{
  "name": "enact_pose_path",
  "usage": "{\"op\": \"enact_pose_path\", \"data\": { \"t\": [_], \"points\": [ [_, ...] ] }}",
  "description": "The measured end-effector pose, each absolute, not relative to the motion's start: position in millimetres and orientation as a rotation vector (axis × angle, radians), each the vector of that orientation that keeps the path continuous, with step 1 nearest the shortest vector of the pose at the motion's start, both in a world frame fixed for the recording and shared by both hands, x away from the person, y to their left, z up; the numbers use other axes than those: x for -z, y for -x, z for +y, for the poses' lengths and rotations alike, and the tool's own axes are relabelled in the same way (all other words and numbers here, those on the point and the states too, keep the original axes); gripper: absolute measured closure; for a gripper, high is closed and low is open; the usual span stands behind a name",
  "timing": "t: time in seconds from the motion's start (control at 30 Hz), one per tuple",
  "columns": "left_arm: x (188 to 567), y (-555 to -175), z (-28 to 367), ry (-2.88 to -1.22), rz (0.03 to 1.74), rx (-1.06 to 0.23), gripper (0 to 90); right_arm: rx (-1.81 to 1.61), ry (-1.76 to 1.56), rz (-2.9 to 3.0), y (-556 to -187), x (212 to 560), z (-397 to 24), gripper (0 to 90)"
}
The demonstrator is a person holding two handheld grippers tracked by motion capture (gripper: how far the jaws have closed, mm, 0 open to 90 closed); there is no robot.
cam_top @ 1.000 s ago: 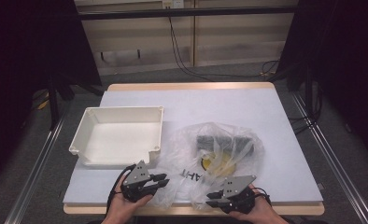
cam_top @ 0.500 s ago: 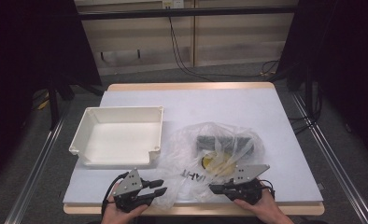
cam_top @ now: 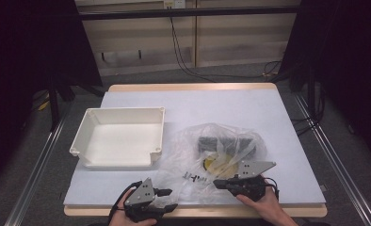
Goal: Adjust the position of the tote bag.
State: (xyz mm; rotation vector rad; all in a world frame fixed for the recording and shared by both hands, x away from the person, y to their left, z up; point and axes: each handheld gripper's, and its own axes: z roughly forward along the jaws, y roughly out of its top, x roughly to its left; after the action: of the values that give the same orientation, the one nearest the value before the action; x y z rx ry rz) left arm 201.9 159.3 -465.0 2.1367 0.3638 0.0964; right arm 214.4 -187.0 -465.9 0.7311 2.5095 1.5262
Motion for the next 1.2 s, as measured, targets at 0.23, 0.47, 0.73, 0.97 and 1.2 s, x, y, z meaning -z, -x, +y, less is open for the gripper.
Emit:
{"op": "enact_pose_path", "data": {
  "t": [0.23, 0.47, 0.73, 0.97, 1.2],
  "points": [
    [476, -215, 152, -2.266, 0.399, -0.12, 44.4, -1.465, -0.759, 2.544, -220, 475, -187, 90.0],
    [473, -224, 161, -2.186, 0.422, -0.03, 82.7, -1.416, -0.706, 2.634, -217, 486, -177, 77.9],
    [472, -226, 163, -2.158, 0.438, 0.005, 84.8, -1.379, -0.626, 2.664, -211, 489, -169, 63.0],
    [470, -228, 166, -2.125, 0.457, 0.012, 84.7, -1.35, -0.581, 2.682, -206, 489, -163, 68.2],
    [467, -227, 171, -2.078, 0.466, 0.003, 84.7, -1.432, -0.584, 2.668, -207, 483, -169, 88.8]
  ]
}}
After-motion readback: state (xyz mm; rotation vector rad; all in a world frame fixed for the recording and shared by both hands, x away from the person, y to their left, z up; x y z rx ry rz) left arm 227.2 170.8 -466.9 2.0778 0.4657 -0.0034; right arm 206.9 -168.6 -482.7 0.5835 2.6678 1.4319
